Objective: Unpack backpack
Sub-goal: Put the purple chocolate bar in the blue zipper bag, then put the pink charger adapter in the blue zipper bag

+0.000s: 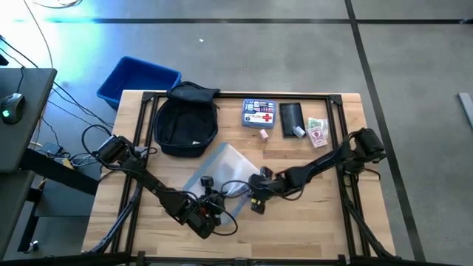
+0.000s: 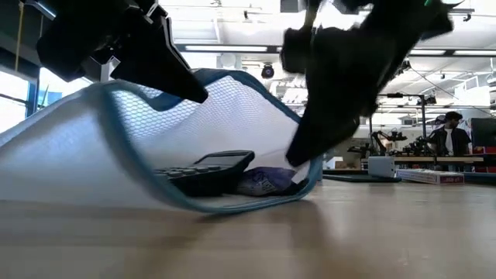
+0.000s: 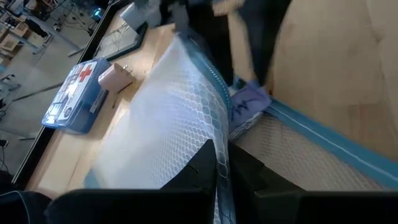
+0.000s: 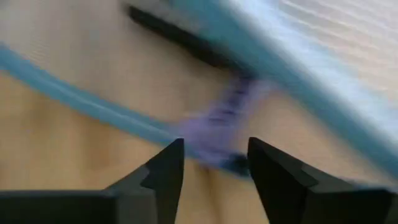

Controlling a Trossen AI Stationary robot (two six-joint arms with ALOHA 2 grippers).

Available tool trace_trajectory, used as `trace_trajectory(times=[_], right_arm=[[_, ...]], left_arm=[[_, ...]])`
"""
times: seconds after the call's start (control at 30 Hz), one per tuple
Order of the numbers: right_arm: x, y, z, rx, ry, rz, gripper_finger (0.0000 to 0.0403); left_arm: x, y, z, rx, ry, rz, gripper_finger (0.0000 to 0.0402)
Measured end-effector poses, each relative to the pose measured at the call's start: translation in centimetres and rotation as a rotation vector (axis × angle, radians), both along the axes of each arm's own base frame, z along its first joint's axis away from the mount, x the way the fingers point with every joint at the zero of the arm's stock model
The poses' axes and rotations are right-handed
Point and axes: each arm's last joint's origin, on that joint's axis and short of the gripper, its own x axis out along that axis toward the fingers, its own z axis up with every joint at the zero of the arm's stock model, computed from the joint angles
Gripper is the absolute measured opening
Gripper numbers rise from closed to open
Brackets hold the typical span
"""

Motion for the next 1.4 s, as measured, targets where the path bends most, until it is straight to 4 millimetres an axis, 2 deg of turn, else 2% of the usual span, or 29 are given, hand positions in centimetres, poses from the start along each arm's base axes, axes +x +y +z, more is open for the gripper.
trace_trajectory(times=[0.2, 0.33, 0.4, 0.5, 0.6, 0.73, 0.83, 0.93, 1.03, 1.17, 1.27, 1.4], right_arm=[[2.7, -2.4, -2.4, -0.011, -0.121, -0.091, 0.0099], [3.9, -3.5, -1.8, -0.055, -0.182, -0.129, 0.0078], [3.9, -3.4, -1.5, -0.107, -0.175, -0.155, 0.007], [4.0, -2.3, -1.1, -0.138, -0.153, -0.092, 0.0062], [4.3, -0.7, -0.1, -0.12, -0.124, 0.029, 0.006], [4.3, 1.5, 1.8, -0.151, 0.025, 0.226, 0.006], [4.2, 2.2, 4.8, -0.277, 0.081, 0.2, 0.006], [4.1, 2.0, 8.1, -0.415, 0.069, 0.115, 0.006], [3.3, 1.2, 10.4, -0.487, 0.055, 0.053, 0.006], [0.7, -0.6, 12.7, -0.57, 0.048, -0.072, 0.006], [-1.6, -2.9, 12.3, -0.554, 0.065, -0.19, 0.006], [-4.1, -6.9, 9.4, -0.464, 0.089, -0.351, 0.0062]], left_arm=[[0.0, 0.1, 0.0, 0.002, 0.003, 0.002, 0.0], [0.0, 0.1, 0.0, 0.004, 0.005, 0.003, 0.0], [0.0, 0.1, 0.0, 0.004, 0.005, 0.001, 0.0], [-0.1, 0.0, 0.0, 0.005, 0.006, -0.001, 0.0], [-0.1, 0.0, 0.0, 0.004, 0.006, -0.001, 0.0], [-0.1, 0.0, 0.0, 0.005, 0.007, -0.002, 0.0], [-0.1, 0.0, 0.0, 0.0, 0.004, 0.001, 0.0], [-0.1, 0.0, 0.0, -0.005, 0.001, 0.007, 0.0], [-0.1, 0.1, -0.1, -0.002, 0.006, 0.01, 0.0], [-0.2, 0.1, -0.1, -0.012, 0.016, 0.007, 0.0], [-0.2, 0.0, -0.1, -0.018, 0.022, 0.002, 0.0], [-0.2, 0.0, -0.1, -0.019, 0.021, 0.002, 0.0]])
